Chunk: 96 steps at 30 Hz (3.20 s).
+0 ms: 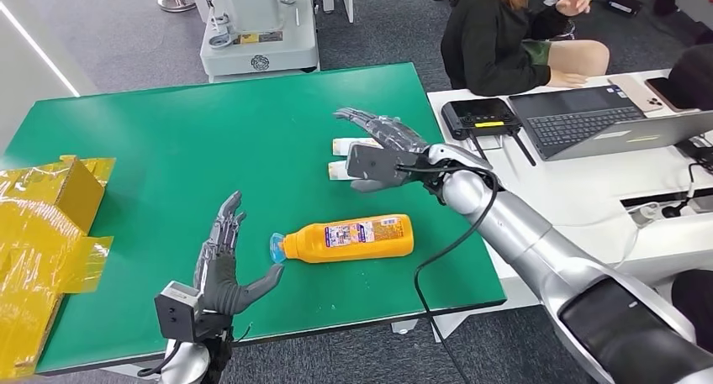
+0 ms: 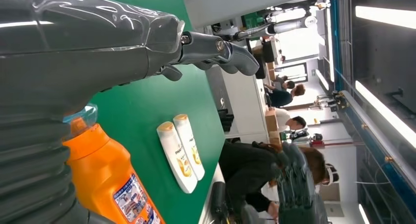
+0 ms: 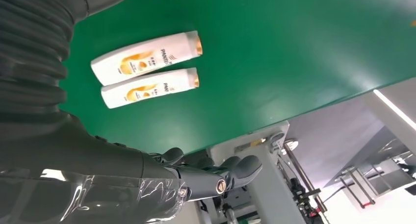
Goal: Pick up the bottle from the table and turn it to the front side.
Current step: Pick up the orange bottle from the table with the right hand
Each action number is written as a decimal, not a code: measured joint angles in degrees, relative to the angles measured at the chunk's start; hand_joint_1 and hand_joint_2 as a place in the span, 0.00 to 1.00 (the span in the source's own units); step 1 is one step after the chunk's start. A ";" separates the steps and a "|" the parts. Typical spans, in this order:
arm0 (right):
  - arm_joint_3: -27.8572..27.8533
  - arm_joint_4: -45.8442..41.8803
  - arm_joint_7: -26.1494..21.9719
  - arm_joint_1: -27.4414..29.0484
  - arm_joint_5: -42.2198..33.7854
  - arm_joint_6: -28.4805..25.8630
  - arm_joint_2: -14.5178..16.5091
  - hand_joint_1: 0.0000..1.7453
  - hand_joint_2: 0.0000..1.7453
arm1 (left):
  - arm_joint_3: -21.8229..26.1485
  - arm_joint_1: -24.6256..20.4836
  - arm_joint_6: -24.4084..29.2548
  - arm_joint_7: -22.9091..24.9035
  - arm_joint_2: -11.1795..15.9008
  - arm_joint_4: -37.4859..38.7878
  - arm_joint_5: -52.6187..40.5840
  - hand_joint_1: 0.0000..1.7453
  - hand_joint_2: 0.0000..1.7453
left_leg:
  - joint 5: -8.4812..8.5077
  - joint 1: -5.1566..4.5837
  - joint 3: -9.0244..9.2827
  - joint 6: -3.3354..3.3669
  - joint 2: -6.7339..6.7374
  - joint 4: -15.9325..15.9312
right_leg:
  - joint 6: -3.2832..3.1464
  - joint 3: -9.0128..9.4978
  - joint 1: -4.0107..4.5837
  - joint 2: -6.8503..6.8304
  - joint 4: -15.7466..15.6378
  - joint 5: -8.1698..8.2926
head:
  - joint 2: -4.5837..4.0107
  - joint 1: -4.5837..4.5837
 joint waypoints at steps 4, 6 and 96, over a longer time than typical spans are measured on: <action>1.76 3.41 0.02 -2.88 -2.48 1.73 1.47 0.00 1.00 | 0.00 0.11 -0.19 0.20 -0.08 -0.34 -0.32 0.00 1.00 | 0.00 0.00 -0.01 0.00 -0.01 0.00 | 0.00 0.00 0.00 -0.01 0.00 0.00 | 0.00 -0.01; 2.92 5.15 0.53 -4.26 -3.87 3.55 2.36 0.00 1.00 | 0.00 0.16 -0.34 0.50 -0.08 -0.48 -0.59 0.00 1.00 | 0.00 0.00 -0.02 0.00 -0.01 0.00 | 0.00 0.00 0.00 -0.01 0.00 0.00 | 0.00 0.00; 3.06 3.39 2.79 19.88 25.81 -11.13 -2.49 1.00 1.00 | 3.52 3.26 -3.93 -0.36 1.45 0.36 2.69 0.00 1.00 | -0.11 0.02 0.00 0.23 -0.37 0.06 | 0.21 0.24 0.02 -0.37 -0.22 -0.14 | 0.00 -0.01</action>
